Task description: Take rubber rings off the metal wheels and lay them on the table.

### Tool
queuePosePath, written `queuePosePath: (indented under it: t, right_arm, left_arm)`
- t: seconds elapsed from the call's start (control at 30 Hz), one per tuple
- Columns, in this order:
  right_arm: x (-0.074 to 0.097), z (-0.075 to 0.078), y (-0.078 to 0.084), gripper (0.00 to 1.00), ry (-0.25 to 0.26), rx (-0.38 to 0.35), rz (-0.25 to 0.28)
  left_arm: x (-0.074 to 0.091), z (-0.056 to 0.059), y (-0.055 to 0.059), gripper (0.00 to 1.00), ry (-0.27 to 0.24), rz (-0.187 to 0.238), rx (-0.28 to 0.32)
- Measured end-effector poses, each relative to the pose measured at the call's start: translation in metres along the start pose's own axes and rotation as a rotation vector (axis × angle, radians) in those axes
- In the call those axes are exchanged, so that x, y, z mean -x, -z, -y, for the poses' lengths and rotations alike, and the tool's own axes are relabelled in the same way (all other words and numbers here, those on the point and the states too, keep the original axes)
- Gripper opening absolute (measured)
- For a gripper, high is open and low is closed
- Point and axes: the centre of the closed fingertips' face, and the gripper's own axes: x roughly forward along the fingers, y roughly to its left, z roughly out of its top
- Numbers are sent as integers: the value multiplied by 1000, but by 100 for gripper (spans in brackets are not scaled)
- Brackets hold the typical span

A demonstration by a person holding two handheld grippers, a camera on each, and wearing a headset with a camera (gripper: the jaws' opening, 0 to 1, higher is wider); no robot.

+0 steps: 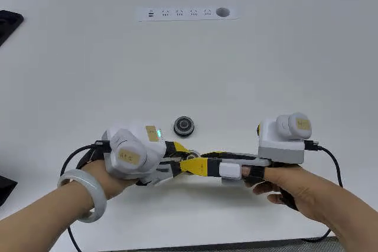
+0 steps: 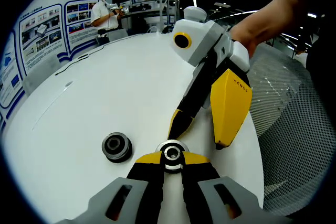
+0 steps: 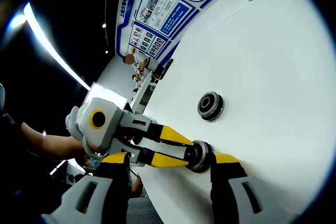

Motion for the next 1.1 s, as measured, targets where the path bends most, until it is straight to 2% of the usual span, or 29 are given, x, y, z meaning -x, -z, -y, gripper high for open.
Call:
queuePosePath:
  t: [0.1, 0.53, 0.7, 0.93, 1.1]
  right_arm:
    - [1, -3, 4, 64, -11, -7, -19]
    - [4, -1, 3, 61, -4, -15, -13]
    - [4, 8, 3, 51, 24, -22, -17]
    - [5, 23, 3, 30, 89, -57, -32]
    - [5, 28, 3, 24, 107, -62, -47]
  left_arm:
    - [0, 0, 0, 12, -1, 2, 1]
    - [0, 0, 0, 12, -3, 5, 3]
    - [0, 0, 1, 12, -4, 9, 6]
    - [1, 1, 1, 12, -4, 10, 5]
    - [1, 1, 1, 12, -4, 12, 5]
